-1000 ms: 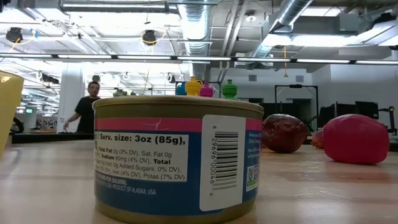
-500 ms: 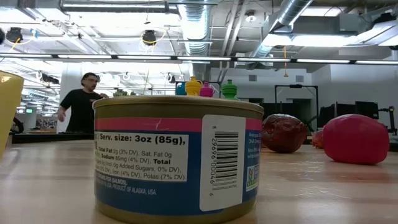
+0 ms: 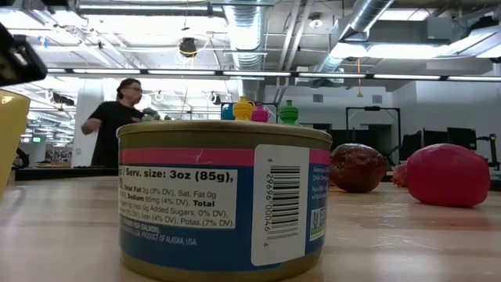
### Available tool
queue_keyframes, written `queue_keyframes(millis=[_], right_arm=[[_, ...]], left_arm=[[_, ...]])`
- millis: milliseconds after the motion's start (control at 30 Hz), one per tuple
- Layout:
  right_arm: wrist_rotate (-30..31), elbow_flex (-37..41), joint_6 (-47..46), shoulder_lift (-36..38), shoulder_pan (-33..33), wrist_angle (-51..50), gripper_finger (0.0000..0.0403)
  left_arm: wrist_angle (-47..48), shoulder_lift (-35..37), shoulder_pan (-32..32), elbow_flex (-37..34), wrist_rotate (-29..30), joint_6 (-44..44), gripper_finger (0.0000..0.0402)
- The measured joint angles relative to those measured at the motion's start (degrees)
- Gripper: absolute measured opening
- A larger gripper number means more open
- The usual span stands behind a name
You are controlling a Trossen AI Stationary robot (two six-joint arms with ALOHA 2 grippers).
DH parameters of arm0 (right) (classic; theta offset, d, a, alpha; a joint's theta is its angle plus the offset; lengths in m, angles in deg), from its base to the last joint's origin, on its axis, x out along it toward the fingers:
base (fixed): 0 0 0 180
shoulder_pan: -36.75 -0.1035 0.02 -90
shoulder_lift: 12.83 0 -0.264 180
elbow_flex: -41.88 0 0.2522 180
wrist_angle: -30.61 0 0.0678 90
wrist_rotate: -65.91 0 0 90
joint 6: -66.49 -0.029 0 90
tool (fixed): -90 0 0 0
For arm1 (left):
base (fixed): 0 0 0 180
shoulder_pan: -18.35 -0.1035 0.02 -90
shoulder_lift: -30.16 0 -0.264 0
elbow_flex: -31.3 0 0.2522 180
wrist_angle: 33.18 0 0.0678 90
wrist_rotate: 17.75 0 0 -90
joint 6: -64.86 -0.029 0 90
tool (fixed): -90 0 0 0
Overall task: Pick & Place Food Item
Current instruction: Put the red tuna can into the yellow bin
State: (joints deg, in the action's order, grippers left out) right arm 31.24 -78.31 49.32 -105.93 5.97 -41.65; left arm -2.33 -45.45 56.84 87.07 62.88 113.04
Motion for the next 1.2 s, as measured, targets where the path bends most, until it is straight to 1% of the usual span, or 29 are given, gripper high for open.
queue_keyframes(millis=[133, 367, 500, 633, 733, 867, 967, 1033, 1100, 1200], right_arm=[[0.0, 0.0, 0.0, 0.0, -0.02, 0.0, 0.0312], [0.01, 0.0, -0.36, 0.0, 0.05, 0.09, 0.0312], [0.02, 0.0, -0.42, 0.0, 0.06, 0.2, 0.0312], [0.02, 0.0, -0.41, 0.0, 0.12, 0.17, 0.0312], [0.02, 0.0, -0.42, 0.0, 0.12, 0.15, 0.0312], [0.02, 0.0, -0.42, 0.0, 0.14, 0.13, 0.0312], [0.02, 0.0, -0.42, 0.0, 0.14, 0.11, 0.0312], [0.02, 0.0, -0.42, 0.0, 0.14, 0.09, 0.0312], [0.04, 0.0, -0.42, 0.0, 0.14, 0.03, 0.0312], [0.04, 0.0, -0.39, 0.0, 0.15, -0.02, 0.0312]], left_arm=[[-2.26, 0.24, -0.04, -1.4, -1.16, 1.24, 0.0136], [-9.02, 0.24, -0.42, -5.14, -1.66, -0.79, 0.014], [-10.11, 0.24, -0.79, -7.24, -3.84, 0.79, 0.0141], [-10.54, 0.24, -0.81, -7.44, -4.49, 0.68, 0.0151], [-11.37, 0.24, -0.81, -7.44, -4.55, -1.78, 0.0173], [-11.84, 0.24, -0.78, -7.44, -4.54, -5.51, 0.0222], [-11.66, 0.24, -1.12, -7.42, -4.55, -5.79, 0.0262], [-11.05, 0.27, -1.75, -7.42, -4.55, -5.61, 0.0281], [-9.31, 1.11, -2.6, -7.44, -4.46, -5.5, 0.0292], [-6.08, 3.14, -4.64, -7.42, -4.3, -5.52, 0.0296]])
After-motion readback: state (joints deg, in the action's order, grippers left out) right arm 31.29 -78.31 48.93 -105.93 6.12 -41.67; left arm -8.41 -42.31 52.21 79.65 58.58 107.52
